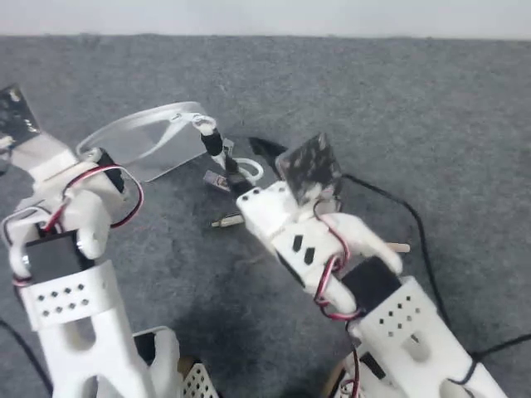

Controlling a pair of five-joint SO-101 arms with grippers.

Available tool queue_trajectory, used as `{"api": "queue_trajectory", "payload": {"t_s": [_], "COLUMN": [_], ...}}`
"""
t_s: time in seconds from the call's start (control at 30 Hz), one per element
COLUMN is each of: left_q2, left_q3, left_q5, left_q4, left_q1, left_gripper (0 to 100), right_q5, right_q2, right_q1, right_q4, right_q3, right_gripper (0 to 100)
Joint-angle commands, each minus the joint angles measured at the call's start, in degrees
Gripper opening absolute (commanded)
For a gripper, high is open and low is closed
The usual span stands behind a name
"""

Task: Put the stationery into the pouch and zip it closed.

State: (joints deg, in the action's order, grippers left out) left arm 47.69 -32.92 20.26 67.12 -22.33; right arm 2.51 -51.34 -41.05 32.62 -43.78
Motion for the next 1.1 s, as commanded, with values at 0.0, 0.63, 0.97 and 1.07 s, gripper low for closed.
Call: {"api": "queue_trajectory", "payload": {"t_s": [0.0,0.63,0.97,1.07], "left_q2": [-0.3,-0.3,-0.3,-0.3], "left_q3": [0.3,-0.3,-0.3,-0.3], "left_q5": [1.0,1.0,1.0,1.0], "left_q4": [-1.7,-1.7,-1.7,-1.7], "left_q1": [-0.4,-0.5,-0.5,-0.5], "left_gripper": [1,1,1,1], "right_q5": [3.1,11.8,-16.7,-24.0], "right_q2": [1.5,8.1,13.9,16.7], "right_q1": [3.1,13.5,16.8,16.9], "right_q4": [7.1,28.6,42.8,43.3], "right_q3": [6.9,8.5,9.5,9.1], "right_gripper": [14.1,13.8,14.1,14.1]}}
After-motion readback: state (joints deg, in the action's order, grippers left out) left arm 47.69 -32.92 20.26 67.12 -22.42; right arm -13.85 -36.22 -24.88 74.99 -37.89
